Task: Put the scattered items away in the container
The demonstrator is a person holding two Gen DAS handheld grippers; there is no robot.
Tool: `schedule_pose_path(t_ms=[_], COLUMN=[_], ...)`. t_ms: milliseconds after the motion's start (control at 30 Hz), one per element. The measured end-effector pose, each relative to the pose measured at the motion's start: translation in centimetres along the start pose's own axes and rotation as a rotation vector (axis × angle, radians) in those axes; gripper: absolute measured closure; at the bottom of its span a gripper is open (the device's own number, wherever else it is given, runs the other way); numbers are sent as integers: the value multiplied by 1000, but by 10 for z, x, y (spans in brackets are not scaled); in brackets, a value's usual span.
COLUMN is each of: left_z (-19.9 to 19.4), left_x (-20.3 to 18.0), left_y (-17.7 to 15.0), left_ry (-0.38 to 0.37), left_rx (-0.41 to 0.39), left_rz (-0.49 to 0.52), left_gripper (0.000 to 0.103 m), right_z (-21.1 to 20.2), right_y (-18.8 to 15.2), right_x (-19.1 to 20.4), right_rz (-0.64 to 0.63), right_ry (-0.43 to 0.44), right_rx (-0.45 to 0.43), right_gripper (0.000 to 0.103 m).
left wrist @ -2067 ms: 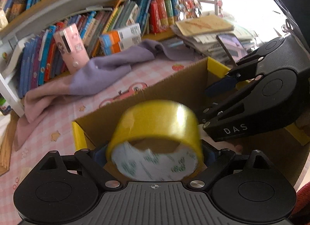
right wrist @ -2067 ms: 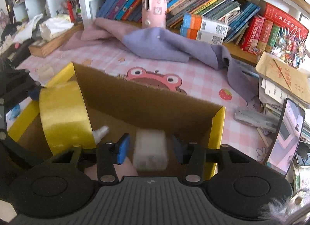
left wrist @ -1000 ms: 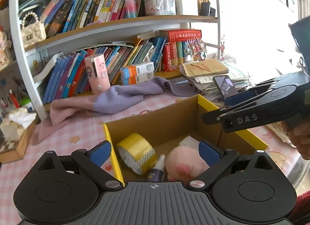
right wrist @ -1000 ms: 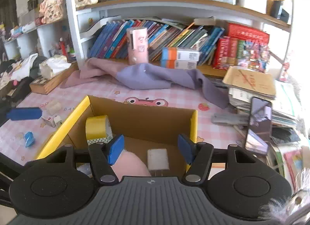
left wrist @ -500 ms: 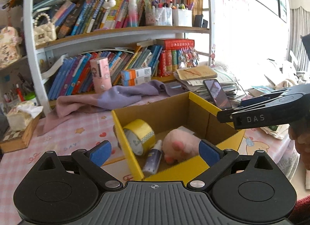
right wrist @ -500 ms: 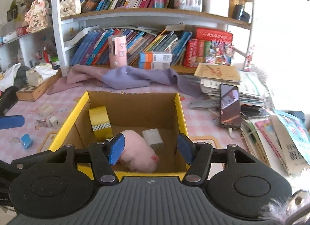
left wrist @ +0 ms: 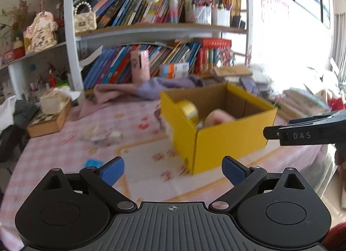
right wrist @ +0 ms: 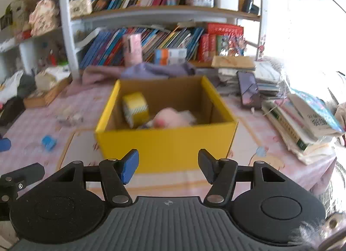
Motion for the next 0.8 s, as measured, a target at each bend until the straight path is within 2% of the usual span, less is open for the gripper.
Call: schedule_pose_path(t_ms=[100, 267, 433, 600, 800], left_z=[-10, -25, -34, -41, -50], left_x=[9, 21, 38, 57, 77], left_y=[-12, -31, -36, -44, -50], left_ry=[35, 51, 86, 119, 166], left_rx=[17, 35, 34, 38, 38], left_rz=[21, 0, 18, -49, -79], left_gripper=[4, 4, 4, 4, 4], right_z=[-6, -11, -13, -15, -12], right_y=[-10, -23, -20, -20, -31], right_x=[16, 44, 67, 83, 104], right_rz=[-11, -38, -118, -112, -104], right_ry=[16, 60, 91, 108, 140], right_rx=[11, 42, 41, 40, 72], right_gripper=[44, 44, 44, 43, 44])
Point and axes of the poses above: each gripper's, at about its wrist camera, not at the fingertips, and z roughly the way its jaws point, x to its left, y to its top, the point moved 8 cm from there along z, roughly the way its jaws point, and after that the axes turned 2 degrees about z, right-handed, at the moved point
